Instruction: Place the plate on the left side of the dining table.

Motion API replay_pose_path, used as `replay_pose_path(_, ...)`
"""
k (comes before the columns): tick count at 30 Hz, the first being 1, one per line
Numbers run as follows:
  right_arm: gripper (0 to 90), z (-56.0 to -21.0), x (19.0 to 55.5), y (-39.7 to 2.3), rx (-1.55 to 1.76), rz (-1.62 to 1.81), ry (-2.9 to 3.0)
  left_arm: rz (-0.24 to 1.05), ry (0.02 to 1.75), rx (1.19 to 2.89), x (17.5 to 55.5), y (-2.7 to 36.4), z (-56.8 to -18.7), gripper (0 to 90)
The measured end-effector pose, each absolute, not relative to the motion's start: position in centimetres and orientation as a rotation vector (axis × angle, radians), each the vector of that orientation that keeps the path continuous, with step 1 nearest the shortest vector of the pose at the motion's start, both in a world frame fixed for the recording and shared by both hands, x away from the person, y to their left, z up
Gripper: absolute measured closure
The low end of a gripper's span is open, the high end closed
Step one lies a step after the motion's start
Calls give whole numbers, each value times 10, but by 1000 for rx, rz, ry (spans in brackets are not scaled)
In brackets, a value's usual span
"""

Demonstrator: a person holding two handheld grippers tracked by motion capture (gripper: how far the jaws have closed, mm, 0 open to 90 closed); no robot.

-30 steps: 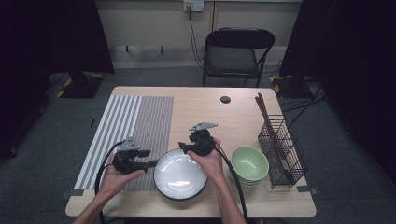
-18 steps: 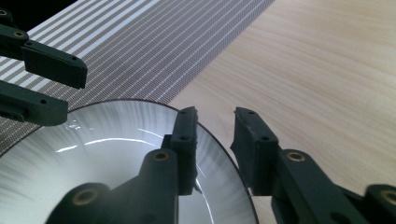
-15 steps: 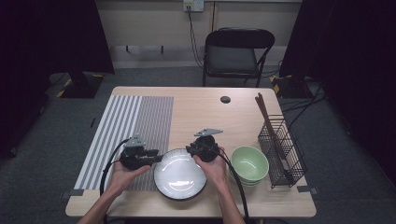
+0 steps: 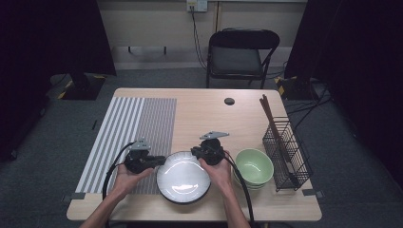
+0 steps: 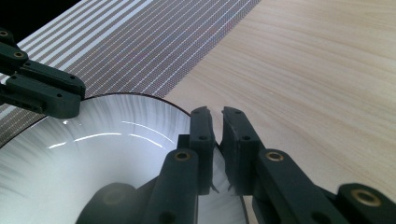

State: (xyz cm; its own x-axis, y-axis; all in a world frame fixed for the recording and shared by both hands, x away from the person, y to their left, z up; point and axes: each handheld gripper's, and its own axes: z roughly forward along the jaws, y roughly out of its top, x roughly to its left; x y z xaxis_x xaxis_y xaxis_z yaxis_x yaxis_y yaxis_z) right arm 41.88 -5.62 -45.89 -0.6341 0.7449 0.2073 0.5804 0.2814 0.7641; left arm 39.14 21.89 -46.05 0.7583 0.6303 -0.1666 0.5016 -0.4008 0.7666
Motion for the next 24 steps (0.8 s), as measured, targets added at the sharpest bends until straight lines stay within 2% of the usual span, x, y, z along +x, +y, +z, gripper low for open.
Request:
replay_pose_path(15,833,-464,419,-60,1293,1330,2349,153,861,2070,396,219,-461,834)
replay_pose_path(19,811,-465,417,-61,1295,1327,2330,136,871,2051,397,220,-462,839)
replay_pose_path(24,831,-465,416,-61,1290,1329,2332,132,874,2049,397,220,-462,841)
